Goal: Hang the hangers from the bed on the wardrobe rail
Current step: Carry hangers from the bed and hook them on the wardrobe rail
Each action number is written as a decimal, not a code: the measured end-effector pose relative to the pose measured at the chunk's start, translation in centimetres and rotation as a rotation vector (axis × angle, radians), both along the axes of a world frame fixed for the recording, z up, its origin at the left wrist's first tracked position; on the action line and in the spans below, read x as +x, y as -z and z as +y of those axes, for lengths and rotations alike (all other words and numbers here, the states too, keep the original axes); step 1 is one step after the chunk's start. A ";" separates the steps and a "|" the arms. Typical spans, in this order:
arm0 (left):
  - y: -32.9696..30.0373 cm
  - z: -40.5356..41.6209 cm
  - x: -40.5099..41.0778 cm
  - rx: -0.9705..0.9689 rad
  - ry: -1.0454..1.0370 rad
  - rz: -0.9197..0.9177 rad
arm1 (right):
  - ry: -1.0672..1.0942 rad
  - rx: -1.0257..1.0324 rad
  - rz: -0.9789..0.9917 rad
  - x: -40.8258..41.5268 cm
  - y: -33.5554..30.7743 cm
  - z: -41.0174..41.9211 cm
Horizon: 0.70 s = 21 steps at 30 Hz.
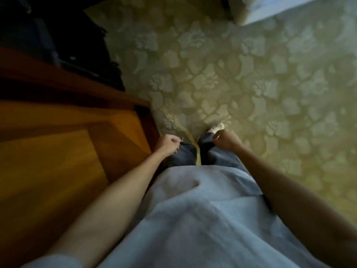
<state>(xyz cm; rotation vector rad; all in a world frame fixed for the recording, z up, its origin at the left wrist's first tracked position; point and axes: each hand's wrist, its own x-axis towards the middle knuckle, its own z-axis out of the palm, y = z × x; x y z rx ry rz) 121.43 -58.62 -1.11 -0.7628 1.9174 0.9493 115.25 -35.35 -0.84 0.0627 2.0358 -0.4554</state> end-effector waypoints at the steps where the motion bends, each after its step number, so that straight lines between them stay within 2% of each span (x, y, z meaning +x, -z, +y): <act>1: 0.2 1.6 -1.5 0.006 0.052 -0.005 | 0.081 0.023 -0.016 0.7 0.6 2.2; 8: 2.1 15.1 -13.0 0.068 0.394 -0.024 | 0.646 0.077 -0.106 5.7 2.2 15.5; 12: 1.6 22.2 -19.4 0.078 0.502 0.007 | 0.928 0.088 -0.107 7.8 3.0 21.5; 17: 0.6 25.9 -25.6 0.034 0.527 0.031 | 1.093 0.083 -0.142 5.8 3.9 26.1; 21: 0.6 26.0 -29.1 -0.032 0.503 -0.004 | 1.159 0.042 0.061 -2.1 3.3 28.0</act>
